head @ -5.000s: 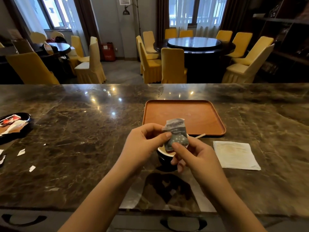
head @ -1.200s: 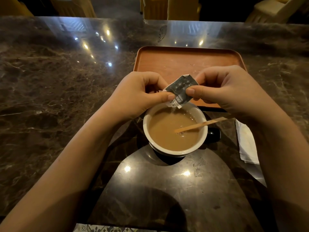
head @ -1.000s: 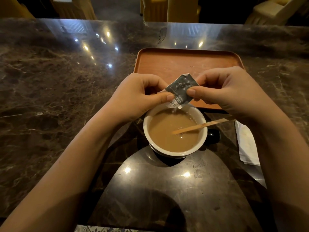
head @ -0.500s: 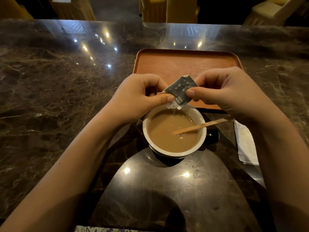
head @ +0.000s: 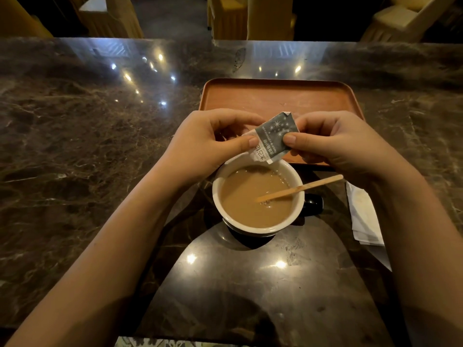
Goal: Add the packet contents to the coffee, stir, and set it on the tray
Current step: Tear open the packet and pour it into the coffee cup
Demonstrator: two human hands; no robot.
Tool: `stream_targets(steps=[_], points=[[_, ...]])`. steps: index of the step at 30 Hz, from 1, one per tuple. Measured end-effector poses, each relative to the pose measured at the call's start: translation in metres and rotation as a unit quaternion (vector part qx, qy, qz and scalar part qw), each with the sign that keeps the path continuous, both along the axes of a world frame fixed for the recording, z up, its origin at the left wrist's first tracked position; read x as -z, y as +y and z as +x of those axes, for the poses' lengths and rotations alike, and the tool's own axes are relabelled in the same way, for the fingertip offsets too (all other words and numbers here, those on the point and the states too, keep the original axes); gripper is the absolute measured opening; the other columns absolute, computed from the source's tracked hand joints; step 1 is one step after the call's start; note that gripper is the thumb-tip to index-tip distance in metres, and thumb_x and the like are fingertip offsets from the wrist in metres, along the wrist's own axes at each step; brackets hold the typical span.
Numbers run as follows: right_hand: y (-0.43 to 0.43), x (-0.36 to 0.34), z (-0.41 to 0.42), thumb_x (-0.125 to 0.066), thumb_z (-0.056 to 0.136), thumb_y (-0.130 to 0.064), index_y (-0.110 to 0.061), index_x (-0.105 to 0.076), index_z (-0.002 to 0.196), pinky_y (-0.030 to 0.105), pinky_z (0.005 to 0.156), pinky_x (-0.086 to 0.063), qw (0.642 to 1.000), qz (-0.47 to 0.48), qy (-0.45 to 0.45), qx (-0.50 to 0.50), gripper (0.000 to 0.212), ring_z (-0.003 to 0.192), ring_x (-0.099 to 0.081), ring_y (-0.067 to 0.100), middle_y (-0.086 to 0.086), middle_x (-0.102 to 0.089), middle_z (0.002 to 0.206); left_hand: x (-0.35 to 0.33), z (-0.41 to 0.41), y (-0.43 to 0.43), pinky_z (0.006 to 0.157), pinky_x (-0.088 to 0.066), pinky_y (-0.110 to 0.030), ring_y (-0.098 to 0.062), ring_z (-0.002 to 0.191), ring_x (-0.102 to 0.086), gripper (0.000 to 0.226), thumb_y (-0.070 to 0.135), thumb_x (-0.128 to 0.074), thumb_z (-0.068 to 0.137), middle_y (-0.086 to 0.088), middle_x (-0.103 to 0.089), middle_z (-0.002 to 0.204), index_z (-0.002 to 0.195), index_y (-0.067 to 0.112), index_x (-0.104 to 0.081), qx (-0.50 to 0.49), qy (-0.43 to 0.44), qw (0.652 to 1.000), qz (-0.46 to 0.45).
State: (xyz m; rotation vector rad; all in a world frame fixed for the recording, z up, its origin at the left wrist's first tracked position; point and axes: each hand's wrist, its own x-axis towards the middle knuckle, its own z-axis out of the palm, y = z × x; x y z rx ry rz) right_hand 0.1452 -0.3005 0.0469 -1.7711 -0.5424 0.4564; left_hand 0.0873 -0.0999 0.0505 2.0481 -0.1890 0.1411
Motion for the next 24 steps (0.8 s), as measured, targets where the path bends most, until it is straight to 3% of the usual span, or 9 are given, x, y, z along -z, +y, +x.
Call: stream_targets(steps=[5,7,10,13,16,18,21,24], points=[[-0.008,0.004,0.004,-0.066,0.073,-0.021,-0.008,-0.067,0.086,0.011,0.053,-0.044,1.0,-0.01,-0.001,-0.017,0.018,0.06,-0.057,0.001,-0.005,-0.069,0.075,-0.006,0.002,-0.01,0.073,-0.055,-0.03,-0.026,0.08,-0.065,0.022,0.018,-0.068,0.078,-0.004,-0.069,0.084,0.099,0.018,-0.066,-0.012,0.0,1.0,-0.006],[-0.009,0.007,0.005,-0.065,0.077,-0.013,-0.009,-0.067,0.087,0.01,0.058,-0.047,1.0,-0.004,0.003,-0.02,0.012,0.066,-0.063,-0.001,-0.008,-0.072,0.076,-0.009,0.003,-0.013,0.075,-0.056,-0.032,-0.026,0.08,-0.065,0.02,0.018,-0.068,0.078,-0.005,-0.07,0.085,0.098,0.017,-0.066,-0.012,-0.003,1.0,-0.001],[-0.009,0.008,0.004,-0.064,0.078,-0.006,-0.006,-0.067,0.1,0.014,0.066,-0.05,0.999,0.03,0.024,-0.023,0.022,0.081,-0.069,0.008,0.0,-0.074,0.09,-0.016,0.004,-0.017,0.079,-0.055,-0.036,-0.027,0.081,-0.066,0.018,0.017,-0.068,0.078,-0.008,-0.07,0.083,0.096,0.017,-0.067,-0.023,-0.003,1.0,-0.014],[-0.007,0.009,0.002,-0.062,0.079,-0.002,-0.003,-0.065,0.104,0.014,0.063,-0.049,0.998,0.055,0.033,-0.022,0.025,0.075,-0.066,0.009,0.003,-0.072,0.087,-0.023,0.007,-0.022,0.078,-0.055,-0.026,-0.017,0.078,-0.066,0.017,0.02,-0.065,0.08,-0.004,-0.07,0.081,0.097,0.019,-0.065,-0.027,0.001,1.0,-0.01],[-0.006,0.008,0.002,-0.063,0.074,-0.004,0.002,-0.061,0.103,0.021,0.059,-0.042,0.994,0.098,0.048,-0.004,0.029,0.067,-0.05,0.017,0.01,-0.062,0.085,-0.027,0.005,-0.026,0.064,-0.048,-0.01,0.0,0.068,-0.062,0.018,0.027,-0.058,0.085,0.003,-0.069,0.081,0.099,0.019,-0.065,-0.029,-0.003,1.0,-0.007],[-0.006,0.005,0.001,-0.064,0.069,-0.009,-0.002,-0.062,0.103,0.021,0.058,-0.042,0.987,0.141,0.071,0.014,0.036,0.068,-0.052,0.015,0.006,-0.064,0.083,-0.027,0.001,-0.028,0.059,-0.043,-0.006,0.007,0.065,-0.059,0.02,0.028,-0.054,0.087,0.007,-0.067,0.079,0.101,0.018,-0.064,-0.037,-0.004,0.999,-0.019],[-0.006,0.001,-0.001,-0.064,0.069,-0.01,-0.016,-0.064,0.099,0.018,0.059,-0.047,0.983,0.172,0.067,0.024,0.03,0.069,-0.061,0.007,-0.005,-0.072,0.078,-0.023,-0.006,-0.03,0.062,-0.045,-0.006,0.004,0.07,-0.061,0.02,0.031,-0.059,0.083,0.006,-0.069,0.081,0.101,0.021,-0.064,-0.044,0.005,0.999,-0.021],[-0.003,-0.004,-0.003,-0.065,0.068,-0.012,-0.017,-0.065,0.095,0.019,0.06,-0.048,0.981,0.181,0.064,0.026,0.027,0.073,-0.061,0.009,-0.006,-0.073,0.078,-0.02,-0.011,-0.036,0.071,-0.051,-0.012,-0.005,0.077,-0.064,0.022,0.031,-0.066,0.077,0.003,-0.07,0.084,0.098,0.024,-0.065,-0.045,0.005,0.999,-0.022]])
